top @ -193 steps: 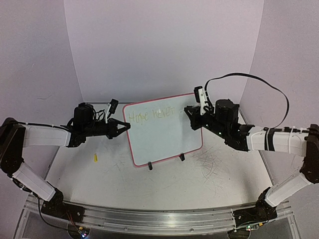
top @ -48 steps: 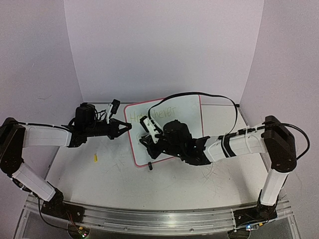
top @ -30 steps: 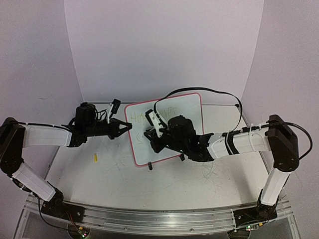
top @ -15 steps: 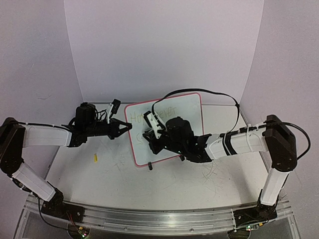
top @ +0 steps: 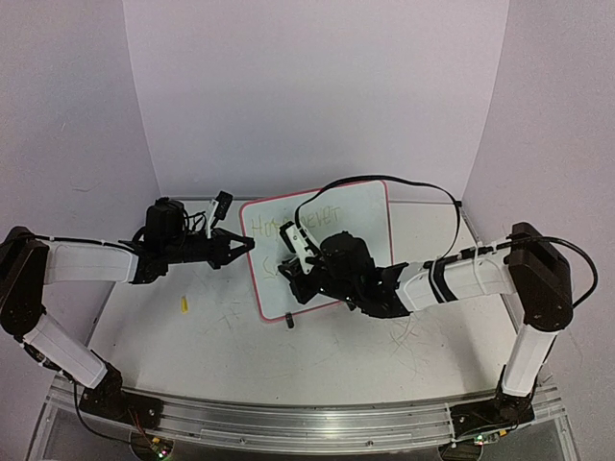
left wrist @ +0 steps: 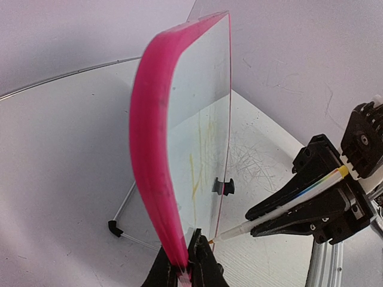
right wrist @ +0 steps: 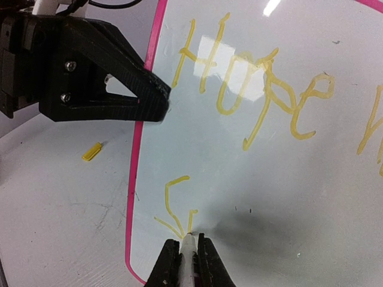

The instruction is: Write a sentence on the whiteboard

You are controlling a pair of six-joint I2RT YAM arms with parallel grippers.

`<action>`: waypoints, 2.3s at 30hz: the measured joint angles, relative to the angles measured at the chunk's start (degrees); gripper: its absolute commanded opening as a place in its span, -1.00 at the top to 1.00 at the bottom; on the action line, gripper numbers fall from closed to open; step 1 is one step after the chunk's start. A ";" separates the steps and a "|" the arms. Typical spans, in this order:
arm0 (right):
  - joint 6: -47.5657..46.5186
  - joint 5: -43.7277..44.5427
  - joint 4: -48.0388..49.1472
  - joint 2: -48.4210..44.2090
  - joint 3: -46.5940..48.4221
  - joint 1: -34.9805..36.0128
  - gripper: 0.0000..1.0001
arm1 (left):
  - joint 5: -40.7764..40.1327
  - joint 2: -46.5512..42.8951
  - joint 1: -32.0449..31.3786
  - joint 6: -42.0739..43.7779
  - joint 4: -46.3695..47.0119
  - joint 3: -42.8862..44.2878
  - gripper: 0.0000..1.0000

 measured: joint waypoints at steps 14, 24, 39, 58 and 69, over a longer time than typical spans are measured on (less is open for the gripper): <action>0.09 2.08 -0.06 -0.02 0.02 0.38 1.00 | -0.09 0.00 0.00 0.00 -0.01 0.00 1.00; -1.09 2.38 -0.56 -0.04 1.14 0.19 1.00 | -0.39 0.00 0.00 0.00 -0.03 0.00 1.00; -1.50 2.47 -0.47 -0.04 1.77 -0.07 1.00 | -0.55 0.00 0.00 0.00 -0.05 0.00 1.00; -2.05 2.85 -0.38 -0.50 2.21 -0.49 1.00 | -0.59 0.00 0.00 -0.02 -0.10 0.00 1.00; -0.60 2.57 -0.07 -0.50 1.92 -0.60 1.00 | -0.60 0.00 0.02 0.00 -0.15 0.00 1.00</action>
